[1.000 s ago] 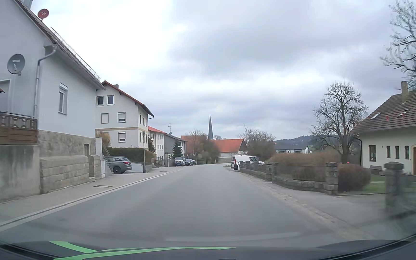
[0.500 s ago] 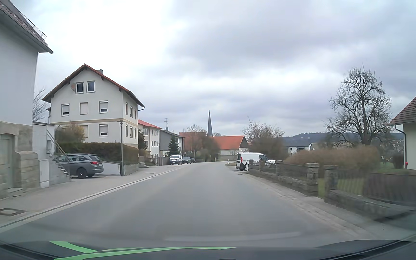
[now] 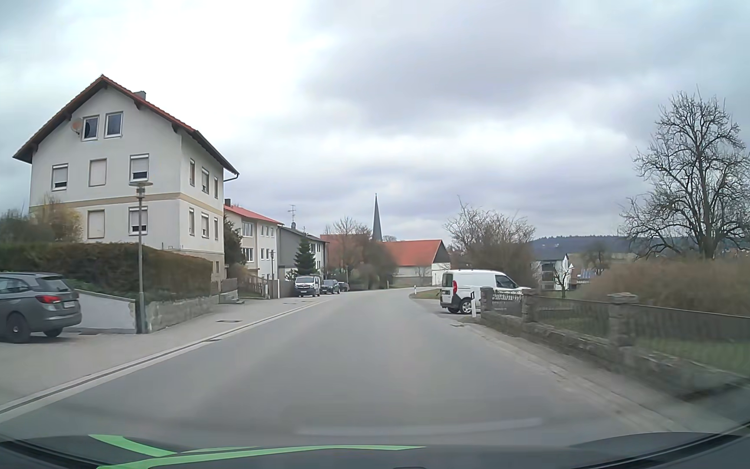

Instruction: Follow the waypoints while adhering to traffic rules and regulations

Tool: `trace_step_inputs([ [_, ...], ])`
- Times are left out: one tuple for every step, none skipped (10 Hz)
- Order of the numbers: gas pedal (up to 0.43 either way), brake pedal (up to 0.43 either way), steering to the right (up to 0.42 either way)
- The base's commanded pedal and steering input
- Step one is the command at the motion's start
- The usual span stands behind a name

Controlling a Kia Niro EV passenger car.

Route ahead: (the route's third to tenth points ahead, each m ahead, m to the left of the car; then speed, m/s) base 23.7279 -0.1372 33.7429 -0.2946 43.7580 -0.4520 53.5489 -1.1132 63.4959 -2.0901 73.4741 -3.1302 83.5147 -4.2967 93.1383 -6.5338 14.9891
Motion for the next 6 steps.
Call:
trace_step_inputs([
  [0.087,0.000,0.001],
  [0.087,0.000,0.001],
  [0.079,0.000,0.001],
  [0.079,0.000,0.001],
  [0.079,0.000,0.001],
  [0.067,0.000,0.001],
])
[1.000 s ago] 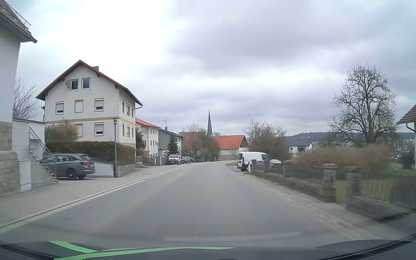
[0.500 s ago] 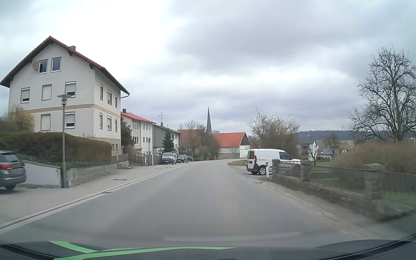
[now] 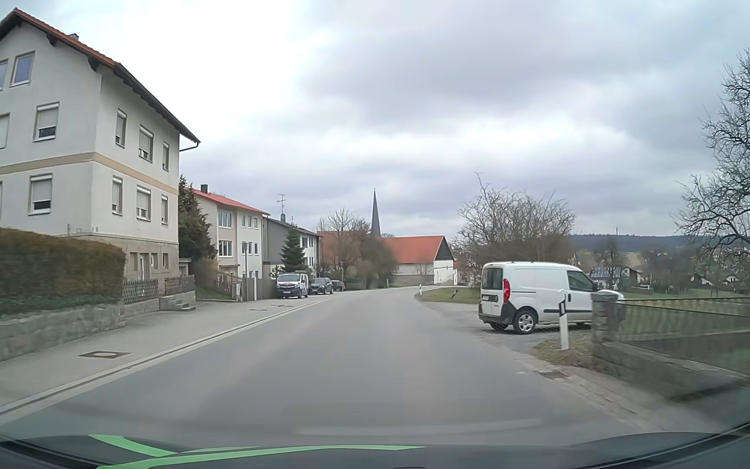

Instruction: Follow the waypoints while adhering to traffic rules and regulations

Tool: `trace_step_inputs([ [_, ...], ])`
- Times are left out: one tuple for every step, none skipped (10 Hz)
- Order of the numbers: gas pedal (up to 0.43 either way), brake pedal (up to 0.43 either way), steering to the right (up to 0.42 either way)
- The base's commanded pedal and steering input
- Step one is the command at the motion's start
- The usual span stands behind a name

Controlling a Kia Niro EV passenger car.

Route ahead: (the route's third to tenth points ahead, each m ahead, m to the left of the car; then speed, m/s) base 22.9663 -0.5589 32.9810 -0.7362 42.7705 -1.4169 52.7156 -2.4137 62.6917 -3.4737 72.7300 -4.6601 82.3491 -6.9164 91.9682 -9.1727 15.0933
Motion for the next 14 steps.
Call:
trace_step_inputs([
  [0.059,0.000,0.003],
  [0.047,0.000,0.005],
  [0.000,0.000,0.005],
  [0.000,0.000,0.005],
  [0.000,0.000,0.005],
  [0.000,0.000,0.004],
  [0.000,0.000,0.005],
  [0.000,0.000,0.005],
  [0.000,0.000,0.004],
  [0.000,0.000,0.005],
  [0.000,0.000,0.005],
  [0.000,0.000,0.006],
  [0.000,0.000,0.006],
  [0.000,0.000,0.007],
])
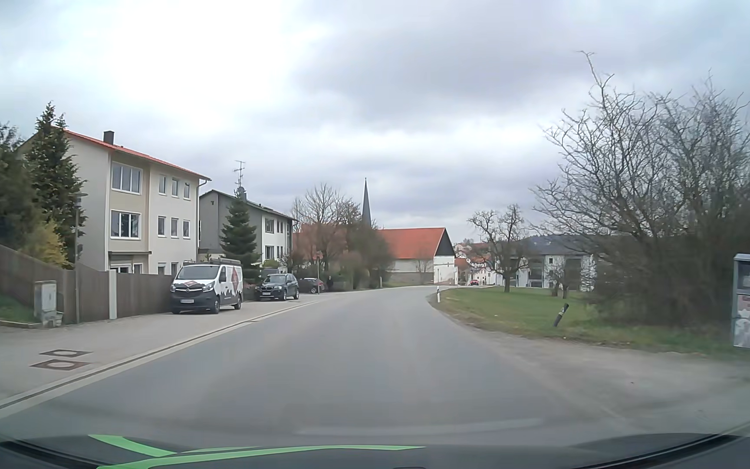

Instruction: Follow the waypoints while adhering to traffic rules and regulations

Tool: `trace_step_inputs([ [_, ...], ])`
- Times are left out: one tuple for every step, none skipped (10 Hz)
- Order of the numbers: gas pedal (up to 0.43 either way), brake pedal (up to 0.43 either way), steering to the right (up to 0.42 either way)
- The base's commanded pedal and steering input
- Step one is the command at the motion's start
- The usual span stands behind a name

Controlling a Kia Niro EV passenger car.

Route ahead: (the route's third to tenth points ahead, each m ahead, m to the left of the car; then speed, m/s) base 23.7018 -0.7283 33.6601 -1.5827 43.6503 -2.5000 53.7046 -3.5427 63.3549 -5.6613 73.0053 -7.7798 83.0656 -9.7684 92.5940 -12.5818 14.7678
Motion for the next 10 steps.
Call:
trace_step_inputs([
  [0.000,0.000,0.007],
  [0.000,0.000,0.009],
  [0.000,0.000,0.009],
  [0.000,0.000,0.010],
  [0.000,0.000,0.009],
  [0.000,0.000,0.009],
  [0.000,0.000,0.009],
  [0.000,0.000,0.010],
  [0.000,0.000,0.009],
  [0.000,0.000,0.009],
])
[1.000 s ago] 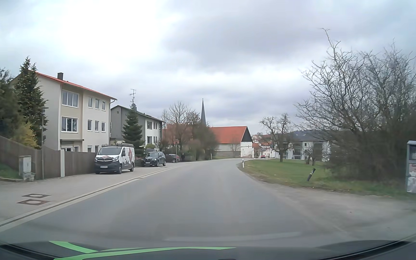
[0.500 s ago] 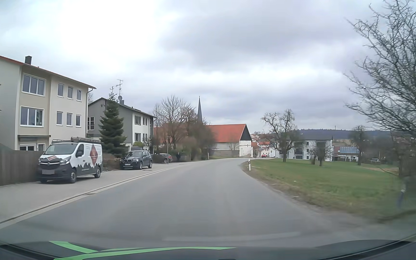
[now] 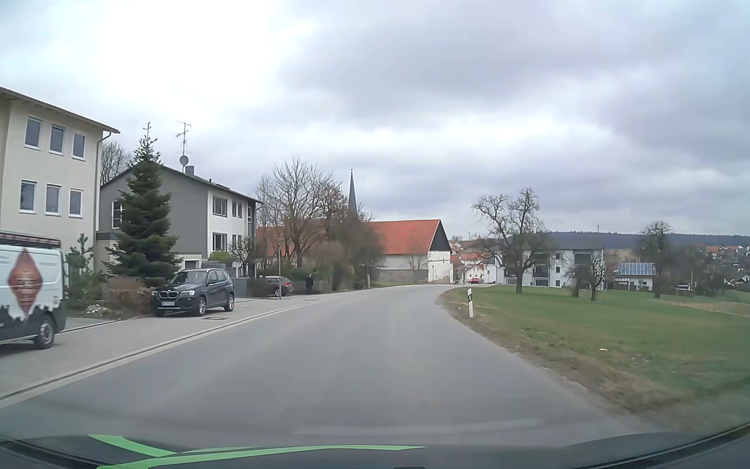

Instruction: Follow the waypoints while adhering to traffic rules and regulations

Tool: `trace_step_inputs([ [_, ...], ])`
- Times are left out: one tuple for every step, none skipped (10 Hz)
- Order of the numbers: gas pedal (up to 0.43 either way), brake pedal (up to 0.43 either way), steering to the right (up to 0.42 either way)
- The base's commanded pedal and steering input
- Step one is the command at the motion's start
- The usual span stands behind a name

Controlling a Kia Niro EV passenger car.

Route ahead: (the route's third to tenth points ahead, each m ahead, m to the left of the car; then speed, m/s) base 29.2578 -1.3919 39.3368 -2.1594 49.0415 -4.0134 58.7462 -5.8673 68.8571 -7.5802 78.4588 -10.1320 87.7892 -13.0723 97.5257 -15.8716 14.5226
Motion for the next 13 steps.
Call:
trace_step_inputs([
  [0.000,0.000,0.012],
  [0.000,0.000,0.015],
  [0.000,0.000,0.017],
  [0.008,0.000,0.016],
  [0.020,0.000,0.017],
  [0.020,0.000,0.016],
  [0.028,0.000,0.017],
  [0.028,0.000,0.016],
  [0.028,0.000,0.016],
  [0.028,0.000,0.017],
  [0.028,0.000,0.017],
  [0.028,0.000,0.016],
  [0.028,0.000,0.017],
])
